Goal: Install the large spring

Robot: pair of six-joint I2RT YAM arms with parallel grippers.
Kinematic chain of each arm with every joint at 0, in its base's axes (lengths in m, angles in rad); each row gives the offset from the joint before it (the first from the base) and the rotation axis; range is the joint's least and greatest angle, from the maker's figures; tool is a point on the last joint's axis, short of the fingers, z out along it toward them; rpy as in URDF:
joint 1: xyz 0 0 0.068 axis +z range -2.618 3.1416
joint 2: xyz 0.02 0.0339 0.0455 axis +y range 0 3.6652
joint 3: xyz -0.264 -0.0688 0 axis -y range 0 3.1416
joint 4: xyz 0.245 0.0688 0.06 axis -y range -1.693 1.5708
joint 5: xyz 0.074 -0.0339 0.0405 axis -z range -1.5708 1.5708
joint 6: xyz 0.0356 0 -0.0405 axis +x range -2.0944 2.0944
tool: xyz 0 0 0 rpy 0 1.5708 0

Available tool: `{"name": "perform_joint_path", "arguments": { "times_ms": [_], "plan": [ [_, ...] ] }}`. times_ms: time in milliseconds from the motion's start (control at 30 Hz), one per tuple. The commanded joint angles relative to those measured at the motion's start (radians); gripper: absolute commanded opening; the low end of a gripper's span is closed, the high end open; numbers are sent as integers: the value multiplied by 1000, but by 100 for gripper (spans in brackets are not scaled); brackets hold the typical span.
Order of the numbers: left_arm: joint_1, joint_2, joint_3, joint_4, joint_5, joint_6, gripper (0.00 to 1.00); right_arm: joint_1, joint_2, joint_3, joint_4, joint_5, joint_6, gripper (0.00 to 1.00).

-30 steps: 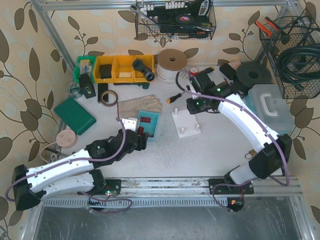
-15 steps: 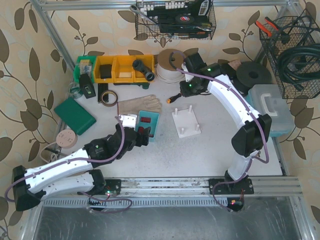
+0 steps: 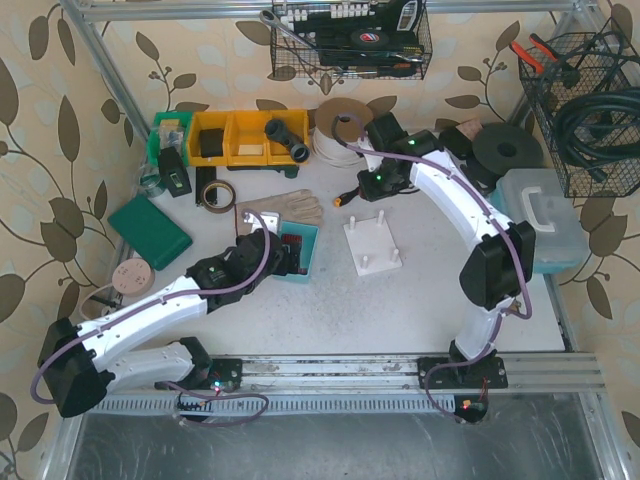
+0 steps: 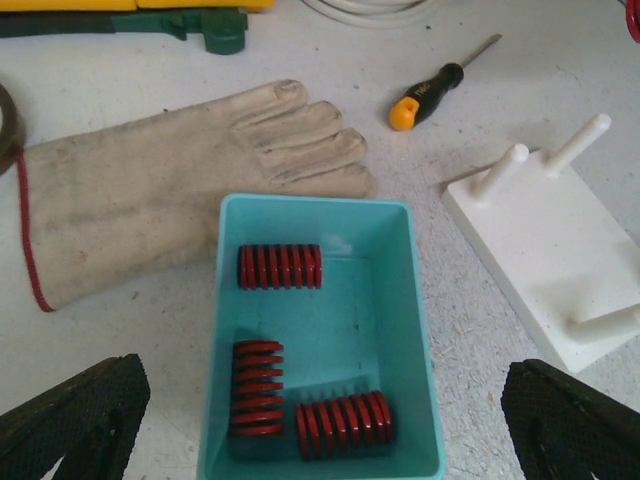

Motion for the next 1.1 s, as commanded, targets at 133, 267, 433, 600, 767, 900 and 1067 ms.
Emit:
{"name": "perform_joint_path", "arguments": {
  "times_ms": [133,267,433,600,767,900,1067],
  "plan": [
    [33,13,20,64,75,22,98,-20,66,41,-1,1,-37,0],
    [58,23,13,83,111,25,98,-22,112,89,-34,9,-45,0],
    [68,34,17,84,128,28,98,-25,126,113,-83,37,-65,0],
    [69,29,12,84,127,21,97,-38,81,67,-86,56,-78,0],
    [69,25,9,82,122,16,97,-48,29,-11,-54,82,-95,0],
    [69,28,10,82,122,14,97,-81,14,-58,-43,81,-100,0],
    [70,14,-3,89,120,11,97,-95,18,-76,-32,72,-99,0]
  ]
}}
